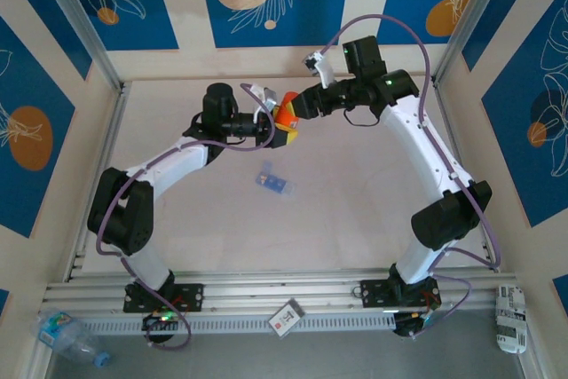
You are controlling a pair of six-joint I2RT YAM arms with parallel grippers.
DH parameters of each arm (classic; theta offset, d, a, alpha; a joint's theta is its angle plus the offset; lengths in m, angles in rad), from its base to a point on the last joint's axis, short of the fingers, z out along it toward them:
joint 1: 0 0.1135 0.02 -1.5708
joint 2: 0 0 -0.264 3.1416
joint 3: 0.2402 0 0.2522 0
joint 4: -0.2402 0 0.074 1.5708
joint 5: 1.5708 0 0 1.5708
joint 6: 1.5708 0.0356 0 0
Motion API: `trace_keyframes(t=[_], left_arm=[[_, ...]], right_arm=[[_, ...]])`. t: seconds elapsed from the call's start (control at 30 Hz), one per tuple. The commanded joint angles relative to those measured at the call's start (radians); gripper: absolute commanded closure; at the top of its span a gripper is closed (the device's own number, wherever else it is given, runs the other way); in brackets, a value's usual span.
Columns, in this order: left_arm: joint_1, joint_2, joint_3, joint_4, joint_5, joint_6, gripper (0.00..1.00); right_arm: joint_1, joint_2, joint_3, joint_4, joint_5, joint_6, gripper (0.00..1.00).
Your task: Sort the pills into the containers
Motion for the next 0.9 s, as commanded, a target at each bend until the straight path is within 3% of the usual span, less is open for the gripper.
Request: trace_keyframes(t=[0.0, 0.13, 0.23, 0.5, 0.6, 0.87], left_arm=[[-0.004, -0.028, 0.011, 0.055, -0.059, 0.016, 1.0], [-0.032, -0.089, -0.056, 0.132, -0.241, 0.07, 1.0], [-0.049, -0.105, -0.077, 0.164, -0.308, 0.084, 1.0], [-0.055, -0.082, -0.07, 0.162, -0.29, 0.081, 1.0], [-0.056, -0.076, -0.069, 0.163, -0.278, 0.079, 1.0], [-0.054, -0.061, -0.061, 0.163, -0.266, 0.067, 1.0]], right_arm=[[0.032, -0.004, -0.07, 0.03, 0.1, 0.113, 0.66], [0.081, -0.034, -0.186, 0.135, 0.246, 0.261, 0.68], [0.114, -0.052, -0.254, 0.211, 0.302, 0.331, 0.68], [0.105, -0.046, -0.217, 0.196, 0.286, 0.322, 0.64], [0.068, -0.059, -0.188, 0.18, 0.228, 0.303, 0.56], [-0.026, -0.117, -0.143, 0.137, 0.03, 0.18, 0.23]])
